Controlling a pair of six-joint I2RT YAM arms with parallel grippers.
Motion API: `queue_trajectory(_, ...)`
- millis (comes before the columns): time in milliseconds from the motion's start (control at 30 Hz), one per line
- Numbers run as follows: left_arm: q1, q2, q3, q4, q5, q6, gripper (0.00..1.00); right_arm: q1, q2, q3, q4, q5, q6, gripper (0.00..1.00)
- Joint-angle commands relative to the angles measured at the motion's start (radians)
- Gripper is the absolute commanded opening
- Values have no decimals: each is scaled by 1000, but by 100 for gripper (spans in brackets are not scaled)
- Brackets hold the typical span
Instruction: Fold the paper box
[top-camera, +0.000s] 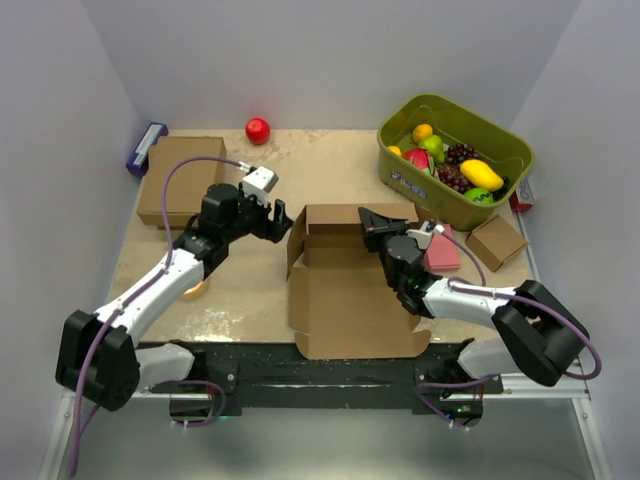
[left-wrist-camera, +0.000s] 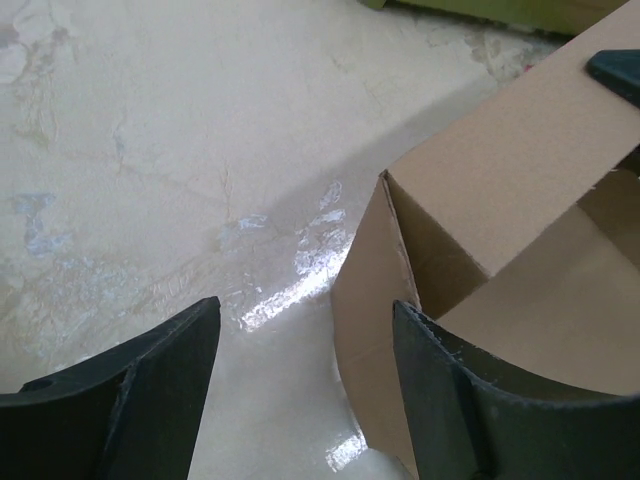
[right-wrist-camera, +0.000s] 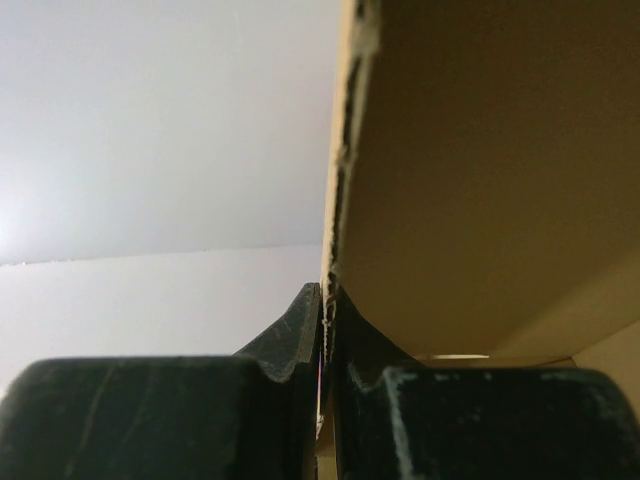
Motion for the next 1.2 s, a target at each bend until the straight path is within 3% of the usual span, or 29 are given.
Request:
queue_trajectory(0, -15, -84, -25, 95, 73, -11, 74, 4, -11, 5, -58, 66, -33, 8)
queue_trajectory(167, -47, -90, -25, 83, 99, -1, 75, 3, -14, 7, -58, 66, -34, 9)
queue_trajectory(833, -127, -7, 1, 69, -51, 87, 86, 6, 1, 18, -44, 54, -40, 9)
queue_trajectory(1000, -147, 25, 11, 69, -111, 87, 85, 4, 7, 28, -42, 52, -46, 9)
queue_trajectory(1167, -156, 47, 19, 73, -100, 79, 75, 6, 27, 36, -35, 48, -46, 9)
